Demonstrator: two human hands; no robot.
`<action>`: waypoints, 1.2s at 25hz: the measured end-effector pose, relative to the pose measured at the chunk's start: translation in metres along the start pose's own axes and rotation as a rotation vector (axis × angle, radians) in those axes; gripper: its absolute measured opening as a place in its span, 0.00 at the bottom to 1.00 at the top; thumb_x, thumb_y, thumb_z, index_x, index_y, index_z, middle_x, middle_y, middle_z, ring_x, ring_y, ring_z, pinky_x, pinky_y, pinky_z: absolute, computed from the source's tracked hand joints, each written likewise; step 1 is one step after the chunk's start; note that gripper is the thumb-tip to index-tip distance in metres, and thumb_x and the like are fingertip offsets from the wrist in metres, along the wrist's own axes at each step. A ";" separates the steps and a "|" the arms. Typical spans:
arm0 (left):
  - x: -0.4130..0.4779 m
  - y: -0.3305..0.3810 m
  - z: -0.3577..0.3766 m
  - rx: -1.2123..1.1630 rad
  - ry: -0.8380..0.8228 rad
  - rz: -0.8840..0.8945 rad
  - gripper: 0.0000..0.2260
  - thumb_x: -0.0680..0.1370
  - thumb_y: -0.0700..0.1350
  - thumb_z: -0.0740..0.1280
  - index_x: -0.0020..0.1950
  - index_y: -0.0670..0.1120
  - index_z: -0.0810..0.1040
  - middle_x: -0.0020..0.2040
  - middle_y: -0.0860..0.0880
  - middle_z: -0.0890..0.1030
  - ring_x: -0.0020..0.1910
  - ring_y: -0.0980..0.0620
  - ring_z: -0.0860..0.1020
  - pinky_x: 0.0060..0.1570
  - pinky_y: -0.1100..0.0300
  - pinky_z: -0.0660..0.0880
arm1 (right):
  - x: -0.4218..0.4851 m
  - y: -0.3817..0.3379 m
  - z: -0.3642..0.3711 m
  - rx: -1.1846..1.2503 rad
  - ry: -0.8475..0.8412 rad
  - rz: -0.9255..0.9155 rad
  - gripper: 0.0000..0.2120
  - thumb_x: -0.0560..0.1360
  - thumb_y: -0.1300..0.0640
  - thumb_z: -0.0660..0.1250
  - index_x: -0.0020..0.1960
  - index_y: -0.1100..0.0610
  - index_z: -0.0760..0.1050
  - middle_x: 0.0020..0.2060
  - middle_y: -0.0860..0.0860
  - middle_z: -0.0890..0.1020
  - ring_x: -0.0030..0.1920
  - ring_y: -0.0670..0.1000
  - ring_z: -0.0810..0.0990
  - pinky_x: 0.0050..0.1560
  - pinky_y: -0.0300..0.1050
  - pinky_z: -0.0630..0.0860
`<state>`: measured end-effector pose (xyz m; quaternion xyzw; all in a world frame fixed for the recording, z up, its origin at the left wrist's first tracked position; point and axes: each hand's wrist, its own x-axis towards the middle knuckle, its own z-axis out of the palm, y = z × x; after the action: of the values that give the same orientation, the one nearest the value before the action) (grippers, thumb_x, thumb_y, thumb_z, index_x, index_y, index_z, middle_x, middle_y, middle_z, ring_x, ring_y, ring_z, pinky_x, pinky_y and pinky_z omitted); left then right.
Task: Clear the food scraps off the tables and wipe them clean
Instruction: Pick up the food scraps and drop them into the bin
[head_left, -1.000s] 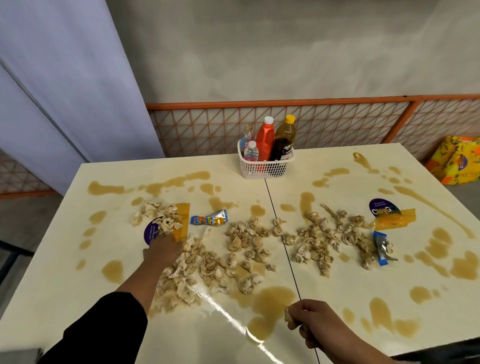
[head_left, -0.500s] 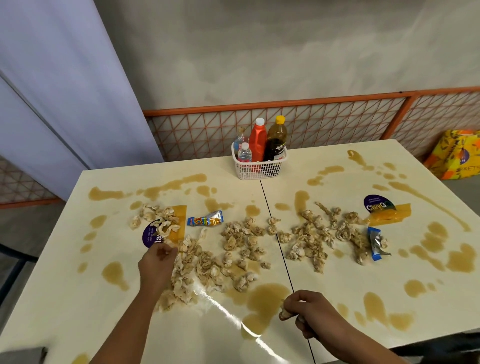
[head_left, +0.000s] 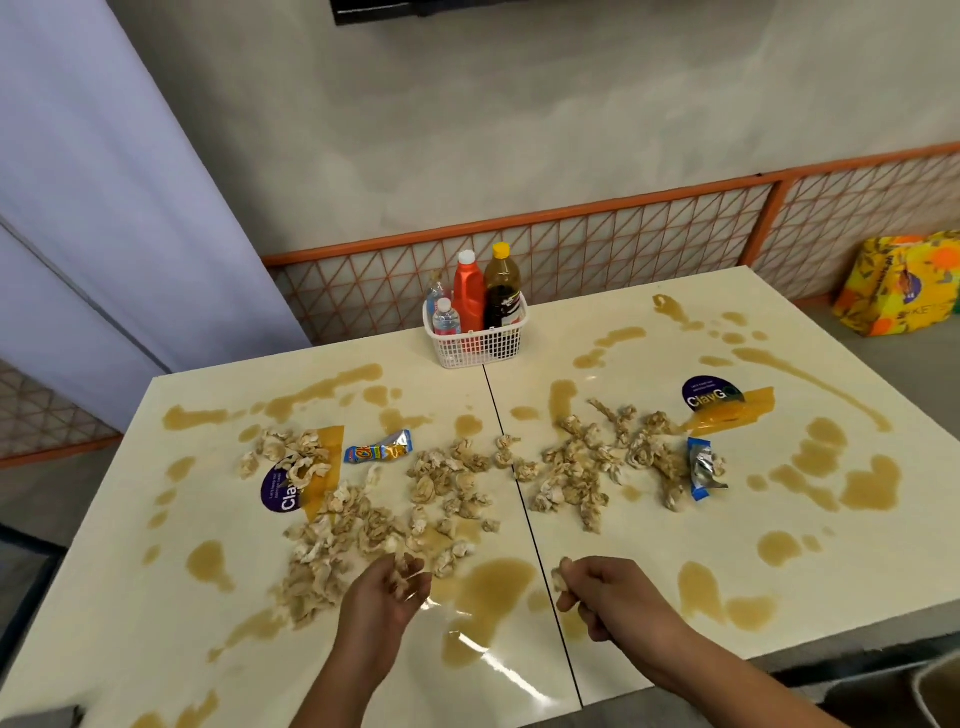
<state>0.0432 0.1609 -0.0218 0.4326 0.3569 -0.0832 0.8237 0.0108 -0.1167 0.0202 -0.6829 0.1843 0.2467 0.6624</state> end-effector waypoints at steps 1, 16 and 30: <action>-0.009 -0.006 0.010 -0.059 -0.008 -0.025 0.08 0.80 0.36 0.59 0.43 0.37 0.74 0.37 0.40 0.79 0.38 0.44 0.79 0.40 0.56 0.82 | -0.005 -0.002 -0.011 0.014 0.015 -0.013 0.18 0.83 0.51 0.64 0.42 0.62 0.81 0.34 0.53 0.82 0.31 0.50 0.67 0.32 0.43 0.65; -0.134 -0.169 0.203 0.670 -0.389 -0.287 0.20 0.80 0.57 0.63 0.41 0.43 0.80 0.29 0.50 0.61 0.25 0.53 0.59 0.26 0.65 0.57 | -0.063 0.043 -0.166 -0.273 0.143 -0.216 0.20 0.82 0.52 0.65 0.31 0.48 0.71 0.30 0.42 0.70 0.33 0.44 0.67 0.37 0.39 0.62; -0.163 -0.281 0.264 0.818 -0.569 -0.169 0.14 0.83 0.46 0.62 0.50 0.37 0.81 0.29 0.51 0.64 0.27 0.55 0.62 0.26 0.63 0.61 | -0.114 0.111 -0.283 -0.303 0.127 -0.414 0.15 0.85 0.48 0.57 0.54 0.32 0.80 0.46 0.52 0.74 0.50 0.43 0.73 0.53 0.35 0.68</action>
<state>-0.0656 -0.2425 0.0002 0.6495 0.0903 -0.3974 0.6419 -0.1193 -0.4136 -0.0041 -0.8117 0.0427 0.0873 0.5759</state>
